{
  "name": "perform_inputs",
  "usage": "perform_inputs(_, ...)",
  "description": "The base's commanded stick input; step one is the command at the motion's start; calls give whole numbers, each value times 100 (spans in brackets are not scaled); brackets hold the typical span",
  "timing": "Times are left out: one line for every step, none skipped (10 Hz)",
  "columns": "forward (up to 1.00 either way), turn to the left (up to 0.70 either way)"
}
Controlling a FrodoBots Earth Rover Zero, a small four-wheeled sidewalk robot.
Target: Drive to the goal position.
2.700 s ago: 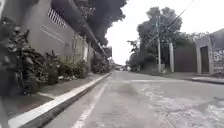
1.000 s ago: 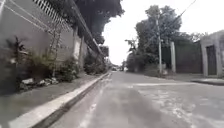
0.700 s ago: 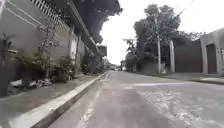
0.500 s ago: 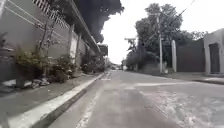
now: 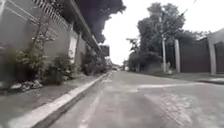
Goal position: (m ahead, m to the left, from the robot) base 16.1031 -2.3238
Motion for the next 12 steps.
perform_inputs(70, 0)
perform_inputs(70, 0)
perform_inputs(70, 0)
perform_inputs(70, 0)
perform_inputs(70, 0)
perform_inputs(70, -1)
perform_inputs(70, -12)
perform_inputs(70, -35)
perform_inputs(70, -35)
perform_inputs(70, -34)
perform_inputs(70, -20)
perform_inputs(70, -6)
